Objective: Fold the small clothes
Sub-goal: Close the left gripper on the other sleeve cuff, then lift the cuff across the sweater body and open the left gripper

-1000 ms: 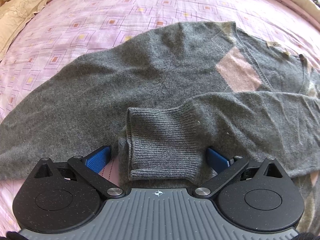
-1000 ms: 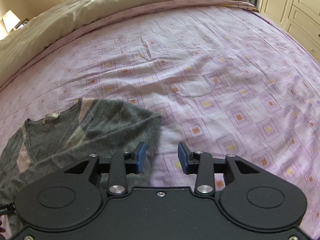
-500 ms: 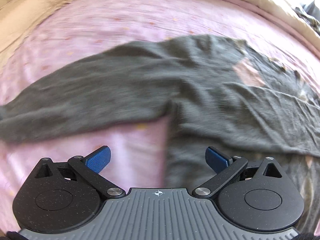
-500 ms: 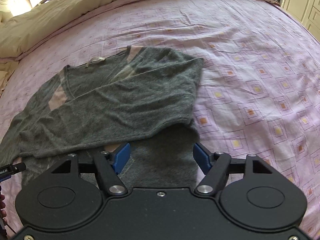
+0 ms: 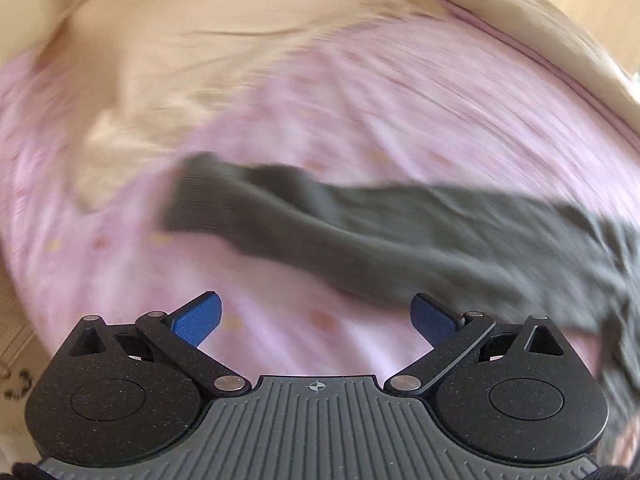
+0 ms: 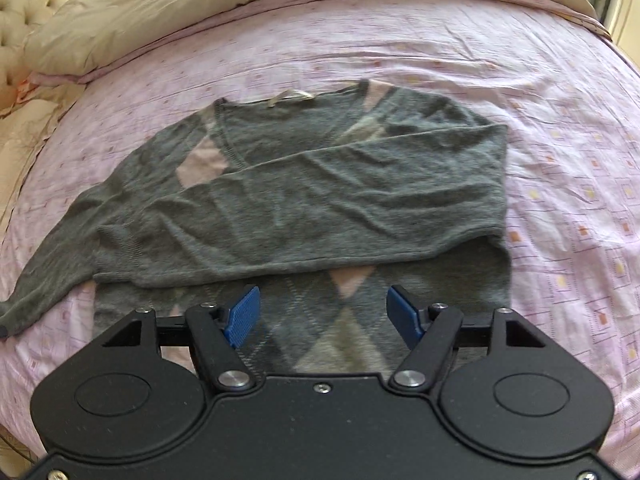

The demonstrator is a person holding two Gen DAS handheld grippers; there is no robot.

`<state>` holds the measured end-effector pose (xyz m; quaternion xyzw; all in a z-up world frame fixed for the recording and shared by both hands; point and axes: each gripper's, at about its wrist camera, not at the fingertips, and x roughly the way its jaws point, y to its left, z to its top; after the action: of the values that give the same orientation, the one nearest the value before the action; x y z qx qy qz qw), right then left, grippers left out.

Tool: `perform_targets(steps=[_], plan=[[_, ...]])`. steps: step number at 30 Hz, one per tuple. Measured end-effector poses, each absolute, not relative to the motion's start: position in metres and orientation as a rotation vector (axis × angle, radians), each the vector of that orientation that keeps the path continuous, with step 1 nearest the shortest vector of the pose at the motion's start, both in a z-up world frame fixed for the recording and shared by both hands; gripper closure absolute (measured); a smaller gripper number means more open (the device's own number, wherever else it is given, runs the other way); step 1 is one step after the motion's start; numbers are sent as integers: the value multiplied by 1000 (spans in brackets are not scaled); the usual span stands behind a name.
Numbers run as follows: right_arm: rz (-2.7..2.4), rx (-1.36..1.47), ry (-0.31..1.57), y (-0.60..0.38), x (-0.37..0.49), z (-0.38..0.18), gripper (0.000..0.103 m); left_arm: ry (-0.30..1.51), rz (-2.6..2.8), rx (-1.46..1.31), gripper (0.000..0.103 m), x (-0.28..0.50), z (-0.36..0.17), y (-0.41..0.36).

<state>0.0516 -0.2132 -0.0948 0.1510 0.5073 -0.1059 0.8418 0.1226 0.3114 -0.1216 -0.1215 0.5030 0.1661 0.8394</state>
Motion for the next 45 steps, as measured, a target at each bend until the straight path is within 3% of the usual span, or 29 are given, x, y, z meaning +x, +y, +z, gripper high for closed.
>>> perform_targets(steps=[9,13,25,26,27,29,30,31,38,45], plan=[[-174,276,1086,-173,67,-90,30,988,504,-295,1,125,-110,399],[-163,264,1097,-161,73,-88,30,1034,494,-279,1,140,-122,416],[-148,211,1133,-140,78,-85,30,1104,318,-247,3,161,-153,401],[-147,210,1136,-139,78,-86,30,1097,317,-256,5,159,-153,401],[-146,209,1138,-138,78,-86,30,1088,320,-262,16,157,-151,402],[-142,210,1140,-135,76,-87,30,1058,322,-269,47,153,-146,404],[-139,211,1142,-134,76,-88,30,1045,318,-281,76,153,-143,407],[-133,212,1145,-133,76,-89,30,1042,307,-316,95,151,-141,410],[-101,235,1135,-131,74,-91,30,959,274,-407,96,142,-106,407],[-83,278,1117,-145,63,-95,30,809,158,-407,96,132,-36,361]])
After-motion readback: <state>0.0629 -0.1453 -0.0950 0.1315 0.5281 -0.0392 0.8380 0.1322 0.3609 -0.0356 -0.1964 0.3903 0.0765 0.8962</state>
